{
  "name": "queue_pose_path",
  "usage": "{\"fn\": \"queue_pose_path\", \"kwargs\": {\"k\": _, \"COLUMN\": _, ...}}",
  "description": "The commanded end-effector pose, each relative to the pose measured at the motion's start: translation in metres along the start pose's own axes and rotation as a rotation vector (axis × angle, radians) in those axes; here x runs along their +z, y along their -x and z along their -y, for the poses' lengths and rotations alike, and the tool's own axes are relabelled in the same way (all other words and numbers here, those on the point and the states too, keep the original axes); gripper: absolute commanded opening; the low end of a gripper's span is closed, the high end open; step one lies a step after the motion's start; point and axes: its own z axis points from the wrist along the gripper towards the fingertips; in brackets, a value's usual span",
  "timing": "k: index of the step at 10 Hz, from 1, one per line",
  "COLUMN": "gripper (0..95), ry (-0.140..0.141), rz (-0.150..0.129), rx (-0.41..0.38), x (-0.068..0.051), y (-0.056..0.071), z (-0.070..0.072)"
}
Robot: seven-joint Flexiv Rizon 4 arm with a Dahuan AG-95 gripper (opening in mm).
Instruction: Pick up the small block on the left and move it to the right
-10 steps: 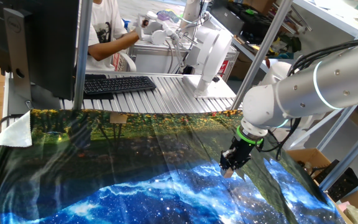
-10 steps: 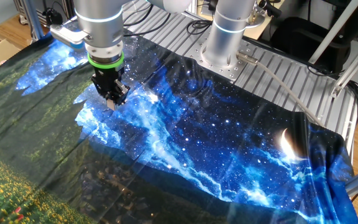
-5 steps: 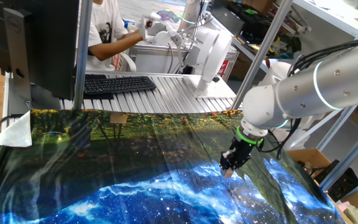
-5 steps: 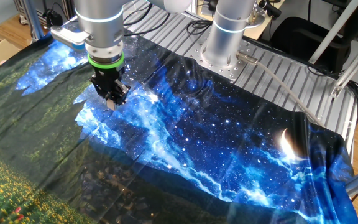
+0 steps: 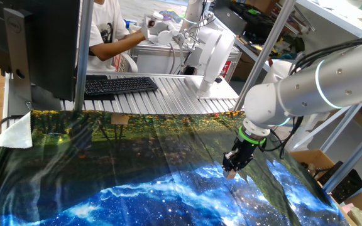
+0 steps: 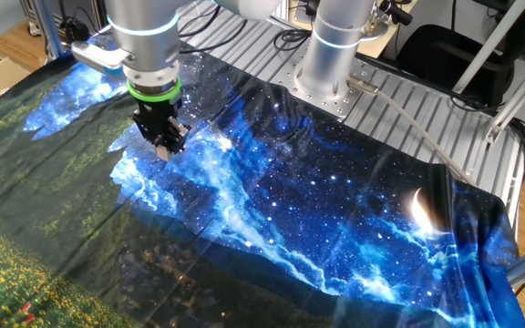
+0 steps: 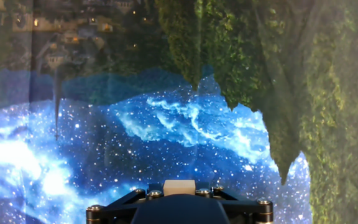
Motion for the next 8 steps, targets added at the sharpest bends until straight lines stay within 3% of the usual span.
{"fn": "queue_pose_path", "kwargs": {"k": 1, "gripper": 0.0, "ry": 0.014, "rz": 0.000, "rx": 0.015, "x": 0.000, "y": -0.001, "z": -0.001}}
{"fn": "queue_pose_path", "kwargs": {"k": 6, "gripper": 0.0, "ry": 0.022, "rz": 0.003, "rx": 0.021, "x": 0.002, "y": 0.000, "z": -0.003}}
{"fn": "queue_pose_path", "kwargs": {"k": 8, "gripper": 0.0, "ry": 0.017, "rz": -0.001, "rx": 0.025, "x": -0.001, "y": 0.000, "z": -0.015}}
